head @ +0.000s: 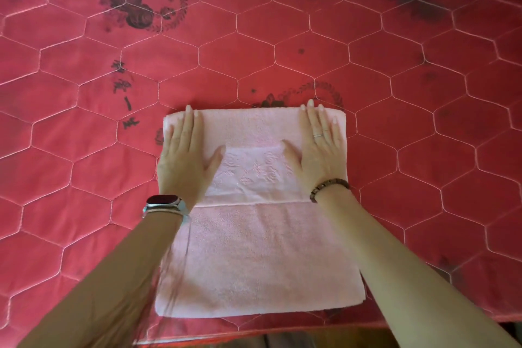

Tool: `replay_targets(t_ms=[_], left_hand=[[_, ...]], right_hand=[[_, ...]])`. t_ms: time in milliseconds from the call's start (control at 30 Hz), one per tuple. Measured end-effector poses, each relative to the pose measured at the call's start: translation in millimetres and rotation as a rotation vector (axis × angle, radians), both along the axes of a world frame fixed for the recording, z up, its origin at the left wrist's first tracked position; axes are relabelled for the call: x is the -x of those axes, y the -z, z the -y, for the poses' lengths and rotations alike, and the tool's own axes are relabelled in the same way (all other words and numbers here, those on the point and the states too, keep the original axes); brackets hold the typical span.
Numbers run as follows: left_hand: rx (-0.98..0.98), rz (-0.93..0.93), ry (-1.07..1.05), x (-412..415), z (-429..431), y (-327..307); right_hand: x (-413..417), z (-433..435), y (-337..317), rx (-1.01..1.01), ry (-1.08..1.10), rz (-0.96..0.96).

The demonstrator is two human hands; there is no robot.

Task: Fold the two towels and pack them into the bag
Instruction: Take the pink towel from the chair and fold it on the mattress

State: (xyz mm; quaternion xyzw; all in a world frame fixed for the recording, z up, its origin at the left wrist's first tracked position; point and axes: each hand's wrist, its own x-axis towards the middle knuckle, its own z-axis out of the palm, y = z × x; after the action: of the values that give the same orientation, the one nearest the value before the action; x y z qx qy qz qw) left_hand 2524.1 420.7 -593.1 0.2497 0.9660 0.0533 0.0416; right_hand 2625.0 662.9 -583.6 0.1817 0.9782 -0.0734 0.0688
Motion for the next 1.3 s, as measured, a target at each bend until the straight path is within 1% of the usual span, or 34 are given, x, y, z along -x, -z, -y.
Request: replay_targets(t_ms=[167,333,400,467,533,600,733,833,933,1033,1133,1300], left_hand=[[-0.008,-0.016,-0.073,11,17,0],[0.013,-0.045,-0.082,5,19,-5],[-0.002,-0.022,-0.056,-14,18,-12],[-0.039,0.015,0.019,-43,15,-19],[-0.070,0.045,0.092,-76,9,-24],[-0.099,0.069,0.104,-105,2,-22],[-0.057,0.059,0.130,-142,-1,-15],[-0.057,0.041,0.140,-145,5,-11],[-0.086,0.051,0.126,-137,21,-10],[-0.050,0.037,0.102,-126,46,-10],[-0.030,0.033,0.057,-120,69,-10],[0.010,-0.010,0.053,-125,82,-15]], right_hand=[[-12,-29,3,0.027,0.099,-0.021],[-17,-28,-5,0.042,0.101,-0.042],[-25,-18,-14,0.057,0.067,-0.058],[-40,-1,-22,0.070,0.001,-0.066],[-59,24,-25,0.074,-0.054,-0.034],[-77,51,-22,0.122,-0.097,-0.009],[-102,93,-6,0.147,-0.167,0.032],[-110,98,-3,0.139,-0.107,0.039],[-117,85,-5,0.105,-0.058,0.052],[-129,63,-6,0.056,0.011,0.076],[-142,44,-7,0.061,0.106,0.076],[-148,45,-10,0.067,0.145,0.070]])
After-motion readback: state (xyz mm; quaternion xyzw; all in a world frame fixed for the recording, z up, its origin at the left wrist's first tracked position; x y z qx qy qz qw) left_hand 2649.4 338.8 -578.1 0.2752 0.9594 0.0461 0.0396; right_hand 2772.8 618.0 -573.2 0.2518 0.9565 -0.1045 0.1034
